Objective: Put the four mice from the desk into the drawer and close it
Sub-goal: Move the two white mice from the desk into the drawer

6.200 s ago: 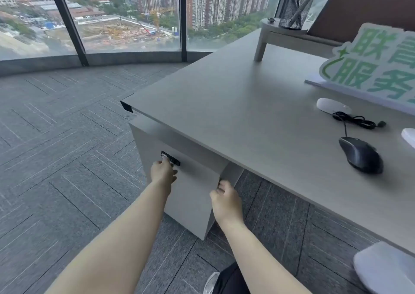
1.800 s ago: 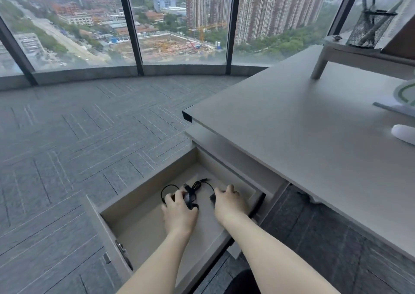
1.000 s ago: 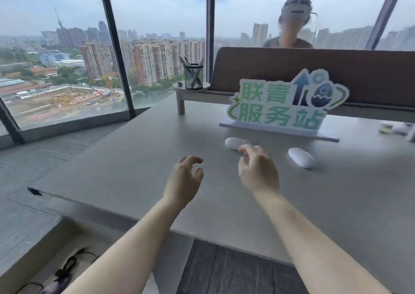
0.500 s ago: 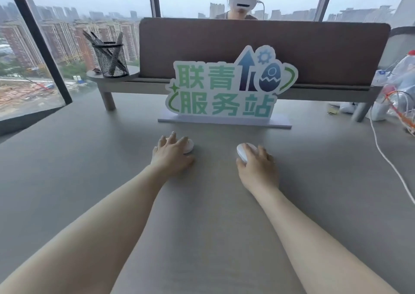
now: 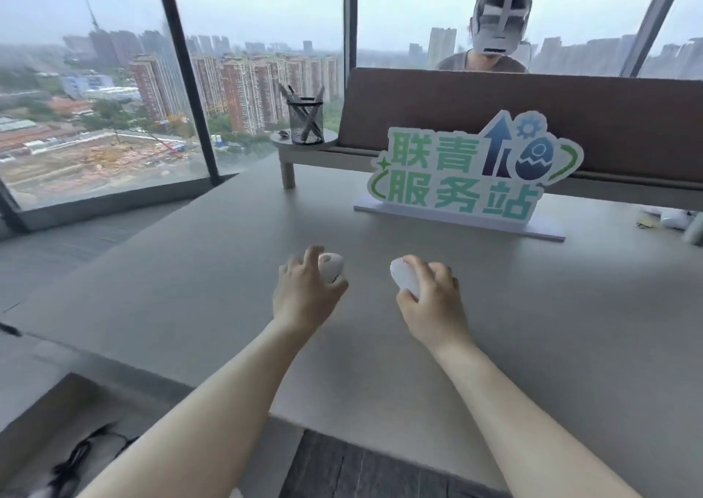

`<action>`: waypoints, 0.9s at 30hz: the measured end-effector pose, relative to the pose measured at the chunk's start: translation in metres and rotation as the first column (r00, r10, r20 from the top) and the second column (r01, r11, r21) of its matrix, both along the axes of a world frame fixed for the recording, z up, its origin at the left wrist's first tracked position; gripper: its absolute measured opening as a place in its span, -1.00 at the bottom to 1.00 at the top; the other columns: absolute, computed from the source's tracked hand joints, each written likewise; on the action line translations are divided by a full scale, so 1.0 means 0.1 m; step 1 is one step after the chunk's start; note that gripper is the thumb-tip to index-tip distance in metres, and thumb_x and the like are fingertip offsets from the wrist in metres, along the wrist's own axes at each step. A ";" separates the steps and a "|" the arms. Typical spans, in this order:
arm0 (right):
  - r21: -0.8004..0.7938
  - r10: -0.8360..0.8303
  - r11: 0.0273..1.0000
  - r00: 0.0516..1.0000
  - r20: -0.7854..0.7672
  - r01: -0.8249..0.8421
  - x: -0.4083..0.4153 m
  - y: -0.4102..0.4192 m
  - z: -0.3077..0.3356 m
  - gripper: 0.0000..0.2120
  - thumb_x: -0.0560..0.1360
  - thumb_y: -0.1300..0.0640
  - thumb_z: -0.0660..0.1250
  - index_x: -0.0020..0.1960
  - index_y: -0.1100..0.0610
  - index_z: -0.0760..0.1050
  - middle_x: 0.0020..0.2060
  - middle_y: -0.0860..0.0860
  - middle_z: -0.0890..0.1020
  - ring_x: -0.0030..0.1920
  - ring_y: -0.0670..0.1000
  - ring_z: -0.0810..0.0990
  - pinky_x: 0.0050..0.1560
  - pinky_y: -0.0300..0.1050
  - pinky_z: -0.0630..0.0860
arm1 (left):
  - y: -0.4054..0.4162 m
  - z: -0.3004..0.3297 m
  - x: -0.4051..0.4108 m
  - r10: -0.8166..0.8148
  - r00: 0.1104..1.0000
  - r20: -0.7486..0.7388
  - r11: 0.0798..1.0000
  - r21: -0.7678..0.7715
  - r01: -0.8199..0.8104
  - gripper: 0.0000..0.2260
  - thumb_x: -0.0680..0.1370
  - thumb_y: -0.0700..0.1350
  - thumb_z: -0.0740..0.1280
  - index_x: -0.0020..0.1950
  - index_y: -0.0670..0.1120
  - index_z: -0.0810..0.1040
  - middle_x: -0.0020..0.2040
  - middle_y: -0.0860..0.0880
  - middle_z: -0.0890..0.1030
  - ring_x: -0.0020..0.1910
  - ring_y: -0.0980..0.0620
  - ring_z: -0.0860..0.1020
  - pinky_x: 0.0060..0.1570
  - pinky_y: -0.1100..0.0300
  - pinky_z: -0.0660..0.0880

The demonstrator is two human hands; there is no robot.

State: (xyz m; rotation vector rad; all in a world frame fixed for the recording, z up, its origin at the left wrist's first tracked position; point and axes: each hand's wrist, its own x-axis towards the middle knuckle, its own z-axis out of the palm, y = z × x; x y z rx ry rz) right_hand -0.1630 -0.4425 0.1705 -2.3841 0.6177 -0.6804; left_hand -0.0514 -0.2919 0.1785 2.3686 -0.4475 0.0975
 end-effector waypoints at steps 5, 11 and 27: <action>0.020 0.297 0.953 0.949 0.109 -0.301 0.11 1.35 0.18 -0.57 0.46 0.19 0.31 0.32 -0.03 0.44 0.21 0.11 0.45 0.19 0.16 0.44 0.13 -0.08 0.40 | 1.53 -0.03 -0.22 0.248 0.967 -0.060 0.967 -0.047 -0.251 -0.46 0.43 0.07 0.28 0.40 0.05 0.31 0.21 -0.19 0.51 0.26 -0.22 0.41 0.18 -0.05 0.37; 0.084 0.633 0.772 0.774 -0.017 -0.630 0.16 3.00 -0.17 -0.59 0.47 0.12 0.30 0.31 -0.03 0.39 0.19 0.08 0.46 0.16 0.11 0.46 0.06 -0.11 0.48 | 3.31 -0.33 -0.59 0.534 0.804 -0.261 0.845 0.207 -0.493 -0.45 0.46 0.01 0.22 0.46 0.03 0.27 0.36 -0.22 0.41 0.32 -0.26 0.38 0.27 -0.10 0.38; 0.247 0.683 0.574 0.290 -0.671 -0.780 0.25 4.78 -1.41 -0.51 0.45 0.05 0.29 0.36 0.01 0.29 0.26 0.14 0.37 0.23 0.23 0.44 0.20 0.06 0.45 | 4.62 -1.59 -0.62 0.681 0.473 -0.558 0.730 0.569 -0.379 -0.48 0.47 -0.05 0.26 0.41 -0.13 0.25 0.34 -0.24 0.34 0.34 -0.21 0.39 0.18 -0.04 0.48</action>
